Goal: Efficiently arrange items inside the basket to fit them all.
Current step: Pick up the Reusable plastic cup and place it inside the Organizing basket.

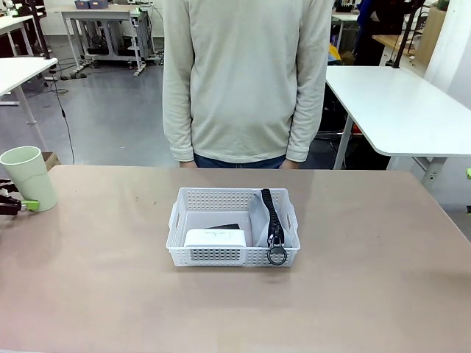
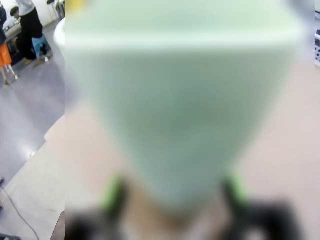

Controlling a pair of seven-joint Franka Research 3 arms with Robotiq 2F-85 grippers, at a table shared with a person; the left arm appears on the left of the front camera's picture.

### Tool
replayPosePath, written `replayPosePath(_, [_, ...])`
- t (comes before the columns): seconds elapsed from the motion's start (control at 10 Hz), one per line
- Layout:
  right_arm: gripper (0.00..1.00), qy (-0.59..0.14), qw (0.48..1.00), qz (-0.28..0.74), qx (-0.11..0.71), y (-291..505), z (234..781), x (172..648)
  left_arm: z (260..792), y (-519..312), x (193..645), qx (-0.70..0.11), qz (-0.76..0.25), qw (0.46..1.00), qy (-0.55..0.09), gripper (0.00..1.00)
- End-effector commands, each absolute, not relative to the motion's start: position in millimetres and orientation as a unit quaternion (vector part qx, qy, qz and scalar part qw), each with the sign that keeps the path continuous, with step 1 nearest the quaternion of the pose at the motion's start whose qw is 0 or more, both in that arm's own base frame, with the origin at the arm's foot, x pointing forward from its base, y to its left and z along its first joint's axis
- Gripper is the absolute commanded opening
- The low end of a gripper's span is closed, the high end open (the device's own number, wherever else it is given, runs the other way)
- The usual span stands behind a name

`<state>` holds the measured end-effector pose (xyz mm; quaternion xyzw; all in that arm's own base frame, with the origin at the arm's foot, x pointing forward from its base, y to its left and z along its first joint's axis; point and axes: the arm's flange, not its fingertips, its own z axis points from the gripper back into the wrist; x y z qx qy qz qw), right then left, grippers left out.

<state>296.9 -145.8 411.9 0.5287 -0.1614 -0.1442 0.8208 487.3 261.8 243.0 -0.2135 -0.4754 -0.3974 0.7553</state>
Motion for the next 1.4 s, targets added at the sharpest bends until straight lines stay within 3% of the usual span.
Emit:
replayPosePath(0.0, [1.0,-0.171,0.818,-0.133,0.532,-147.3,412.8,297.0,240.3,264.1,490.4,-0.22,-0.402,0.727,-0.512,1.0])
replayPosePath(0.7, [1.0,-0.171,0.818,-0.133,0.532,-147.3,412.8,297.0,257.6,254.6,493.2,-0.249,-0.398,0.678,-0.566,1.0])
replayPosePath(1.2, [1.0,-0.171,0.818,-0.133,0.532,-147.3,412.8,297.0,271.1,250.5,498.5,-0.291,-0.399,0.656,-0.572,1.0])
replayPosePath(1.3, [1.0,-0.171,0.818,-0.133,0.532,-147.3,412.8,297.0,271.2,250.5,498.8,-0.29,-0.401,0.653,-0.573,0.56])
